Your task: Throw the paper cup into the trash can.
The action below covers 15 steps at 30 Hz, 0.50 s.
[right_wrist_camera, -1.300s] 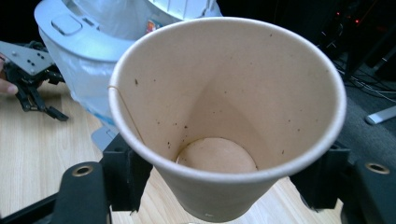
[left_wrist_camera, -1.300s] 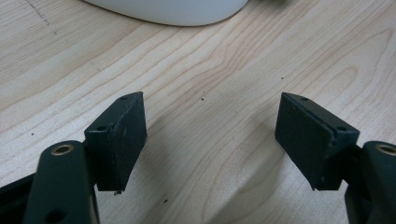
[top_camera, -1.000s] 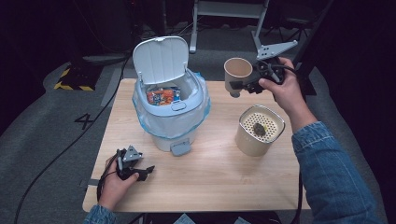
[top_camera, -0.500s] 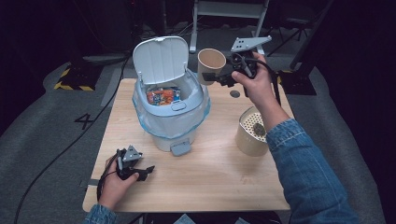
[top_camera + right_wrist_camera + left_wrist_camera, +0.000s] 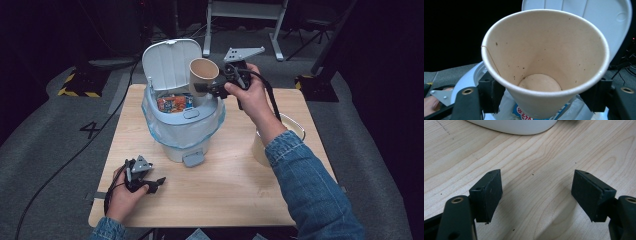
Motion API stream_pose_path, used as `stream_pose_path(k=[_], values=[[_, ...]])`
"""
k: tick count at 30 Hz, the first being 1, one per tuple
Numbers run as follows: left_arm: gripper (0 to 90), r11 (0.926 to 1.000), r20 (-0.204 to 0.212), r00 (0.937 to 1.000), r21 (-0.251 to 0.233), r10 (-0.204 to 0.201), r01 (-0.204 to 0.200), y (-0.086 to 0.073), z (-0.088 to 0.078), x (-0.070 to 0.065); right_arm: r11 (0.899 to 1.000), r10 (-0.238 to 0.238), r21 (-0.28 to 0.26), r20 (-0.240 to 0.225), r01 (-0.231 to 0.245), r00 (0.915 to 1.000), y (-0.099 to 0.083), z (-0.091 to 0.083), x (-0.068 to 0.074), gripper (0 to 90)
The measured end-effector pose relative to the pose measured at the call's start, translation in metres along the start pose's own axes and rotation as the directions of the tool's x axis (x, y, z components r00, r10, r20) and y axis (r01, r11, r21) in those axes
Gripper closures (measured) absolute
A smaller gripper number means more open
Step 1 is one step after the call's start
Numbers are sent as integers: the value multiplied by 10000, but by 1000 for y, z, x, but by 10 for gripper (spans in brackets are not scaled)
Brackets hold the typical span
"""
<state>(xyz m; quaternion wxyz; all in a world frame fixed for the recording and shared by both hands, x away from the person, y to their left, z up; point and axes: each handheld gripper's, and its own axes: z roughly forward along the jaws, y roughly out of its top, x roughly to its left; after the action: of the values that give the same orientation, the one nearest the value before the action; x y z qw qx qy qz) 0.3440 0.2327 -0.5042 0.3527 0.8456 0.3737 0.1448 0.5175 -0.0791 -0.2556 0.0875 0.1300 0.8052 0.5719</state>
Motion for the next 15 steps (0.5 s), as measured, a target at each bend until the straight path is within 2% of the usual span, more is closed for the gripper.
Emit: stream_pose_path(k=[5,10,15], values=[[252,10000,21,10000,-3,-75,75,0,1,0,9998,145,125,-107,-143,9998,-3,9,3,299],[252,10000,17,10000,-5,-76,76,0,1,0,9972,450,608,-281,-432,9986,-7,17,6,299],[252,10000,18,10000,-4,-73,73,0,1,0,9933,327,1114,-174,-306,9993,-8,24,10,298]])
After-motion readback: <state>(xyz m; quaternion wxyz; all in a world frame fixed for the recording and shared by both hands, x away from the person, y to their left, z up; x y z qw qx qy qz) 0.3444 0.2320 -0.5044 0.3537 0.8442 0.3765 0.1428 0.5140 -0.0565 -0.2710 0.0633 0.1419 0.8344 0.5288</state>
